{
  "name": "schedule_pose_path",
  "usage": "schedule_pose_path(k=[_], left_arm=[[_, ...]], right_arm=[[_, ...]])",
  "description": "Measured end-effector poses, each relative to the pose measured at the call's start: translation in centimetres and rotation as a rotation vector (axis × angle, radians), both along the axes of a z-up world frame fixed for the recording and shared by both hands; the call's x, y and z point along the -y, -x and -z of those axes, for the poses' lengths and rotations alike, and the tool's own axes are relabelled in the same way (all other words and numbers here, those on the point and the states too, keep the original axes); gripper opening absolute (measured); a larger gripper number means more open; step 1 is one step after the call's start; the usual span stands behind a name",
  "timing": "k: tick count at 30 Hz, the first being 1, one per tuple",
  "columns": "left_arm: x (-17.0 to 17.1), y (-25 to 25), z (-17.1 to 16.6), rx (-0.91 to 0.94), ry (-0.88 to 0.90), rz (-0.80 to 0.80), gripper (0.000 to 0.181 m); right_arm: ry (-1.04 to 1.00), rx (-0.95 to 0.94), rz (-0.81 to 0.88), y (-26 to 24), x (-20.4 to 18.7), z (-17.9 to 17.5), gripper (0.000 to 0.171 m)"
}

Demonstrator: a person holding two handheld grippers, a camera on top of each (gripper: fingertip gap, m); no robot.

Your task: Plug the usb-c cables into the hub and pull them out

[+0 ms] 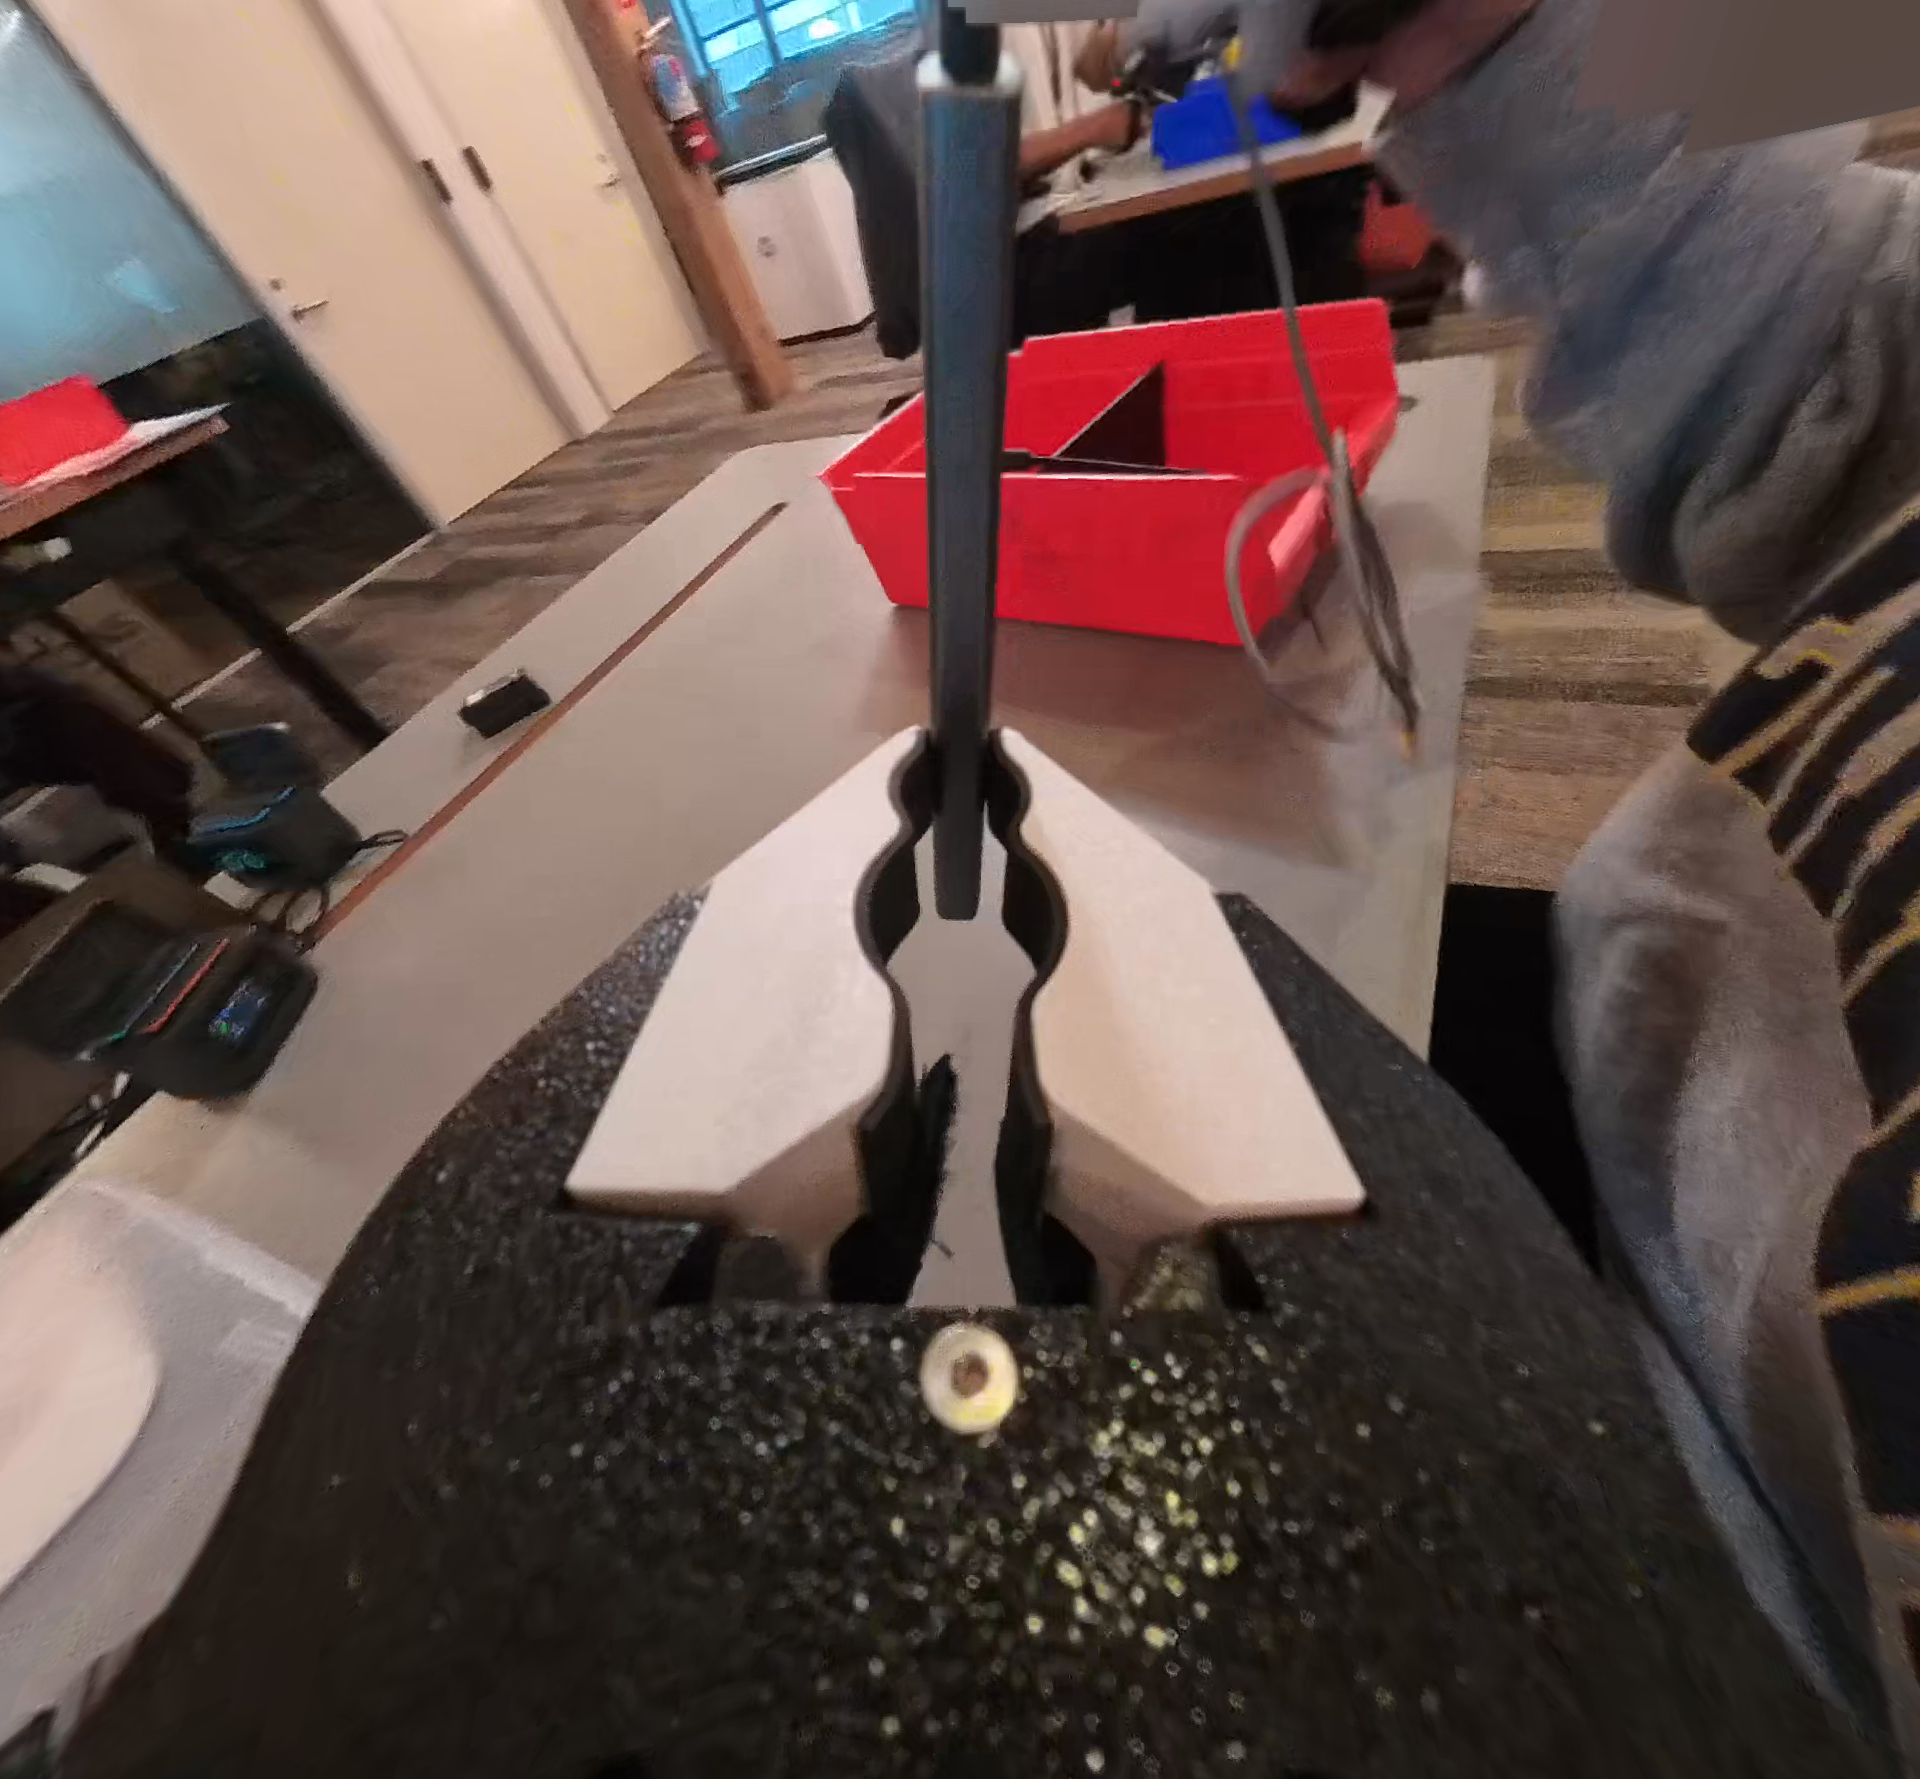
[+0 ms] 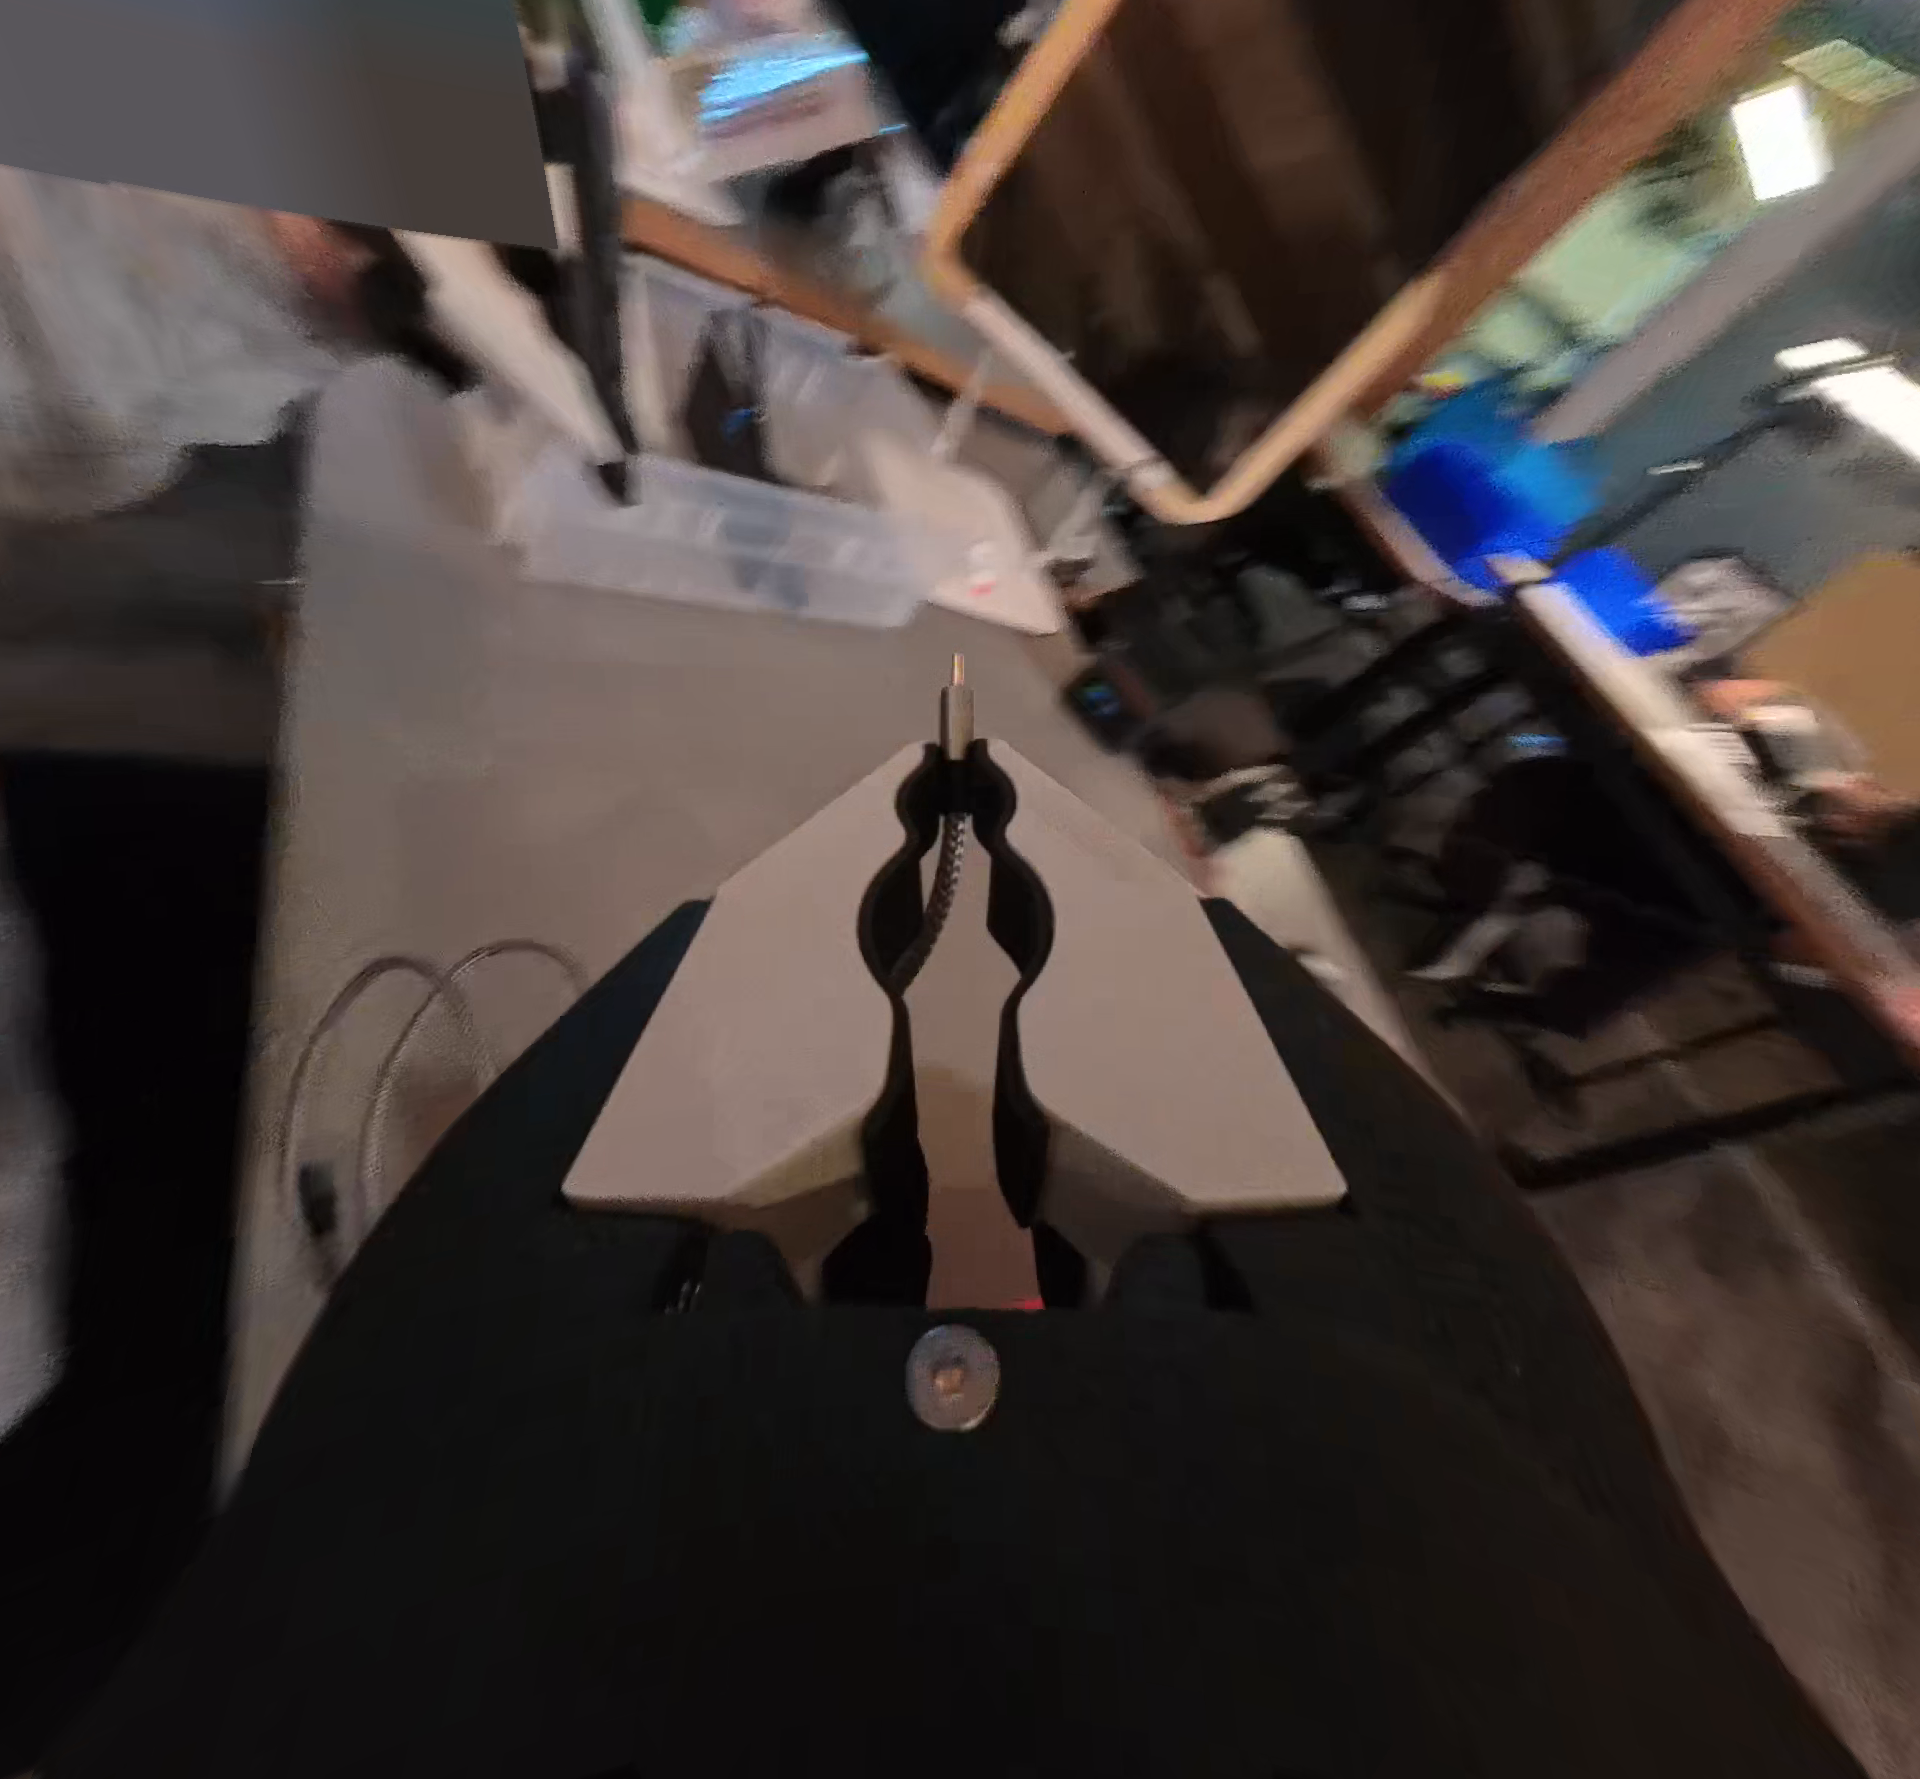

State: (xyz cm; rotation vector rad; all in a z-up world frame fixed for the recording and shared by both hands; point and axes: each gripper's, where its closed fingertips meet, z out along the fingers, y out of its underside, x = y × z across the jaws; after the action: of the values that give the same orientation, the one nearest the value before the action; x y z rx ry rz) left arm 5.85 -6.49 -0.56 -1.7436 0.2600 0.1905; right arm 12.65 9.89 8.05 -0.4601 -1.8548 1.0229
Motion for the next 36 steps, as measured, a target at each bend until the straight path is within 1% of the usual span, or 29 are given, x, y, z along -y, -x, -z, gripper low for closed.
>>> schedule_pose_path(k=[3,5,7,9,12,16,18,20,22,23,25,26,27,28,30,32,33,34,35,36], left_arm=[[-0.8,-0.4,0.3,0.053,0.001,0.000,0.007],[-1.3,-0.1,0.9,0.087,0.011,-0.018,0.007],[-1.8,0.7,1.4,0.162,0.023,-0.077,0.007],[-2.4,1.0,1.9,0.221,0.045,-0.111,0.007],[-3.5,0.7,2.4,0.250,0.071,-0.115,0.007],[-4.9,0.0,3.0,0.265,0.104,-0.086,0.007],[-5.6,-0.4,3.1,0.304,0.105,-0.065,0.007],[-6.3,-1.0,3.4,0.336,0.119,-0.036,0.007],[-7.0,-1.4,3.8,0.357,0.140,-0.018,0.007],[-7.3,-1.8,4.0,0.364,0.145,0.003,0.007],[-7.9,-2.6,4.1,0.372,0.154,0.043,0.007],[-8.1,-2.9,4.2,0.369,0.162,0.059,0.007],[-8.2,-3.1,4.4,0.364,0.170,0.065,0.007],[-8.3,-3.3,4.6,0.361,0.179,0.067,0.007],[-8.5,-3.6,4.9,0.371,0.191,0.077,0.007],[-8.8,-3.8,4.9,0.398,0.187,0.092,0.007],[-9.0,-3.9,5.0,0.407,0.185,0.101,0.007],[-9.3,-4.0,5.1,0.411,0.189,0.107,0.007],[-9.6,-4.1,5.3,0.408,0.198,0.117,0.007],[-10.0,-4.4,5.4,0.396,0.209,0.129,0.007]], right_arm=[[-0.062,-0.161,0.143,-1.1,-3.3,-6.0,0.004],[-0.105,-0.219,0.216,-1.7,-5.2,-8.5,0.003],[-0.146,-0.231,0.290,-1.9,-7.4,-9.4,0.003],[-0.166,-0.201,0.357,-1.8,-9.6,-8.6,0.003],[-0.219,-0.119,0.494,-1.4,-13.8,-4.9,0.004],[-0.275,0.094,0.619,-1.5,-18.5,3.1,0.004],[-0.302,0.253,0.587,-1.7,-18.9,8.3,0.004],[-0.293,0.426,0.513,-2.0,-18.0,13.3,0.004],[-0.297,0.581,0.486,-2.3,-17.6,17.5,0.004],[-0.281,0.654,0.476,-2.4,-17.4,19.3,0.004],[-0.217,0.734,0.486,-2.1,-17.2,21.3,0.005],[-0.187,0.768,0.516,-2.0,-17.5,21.8,0.015],[-0.159,0.800,0.561,-2.1,-18.1,21.9,0.031],[-0.142,0.814,0.601,-2.2,-18.4,21.6,0.041],[-0.146,0.777,0.655,-2.4,-18.7,19.8,0.049],[-0.138,0.678,0.702,-2.2,-18.3,16.7,0.052],[-0.113,0.606,0.701,-1.8,-17.5,14.9,0.053],[-0.068,0.529,0.662,-1.2,-16.0,13.0,0.056],[-0.003,0.460,0.577,-0.4,-13.4,11.2,0.059],[0.072,0.414,0.442,0.2,-9.8,9.6,0.062]])
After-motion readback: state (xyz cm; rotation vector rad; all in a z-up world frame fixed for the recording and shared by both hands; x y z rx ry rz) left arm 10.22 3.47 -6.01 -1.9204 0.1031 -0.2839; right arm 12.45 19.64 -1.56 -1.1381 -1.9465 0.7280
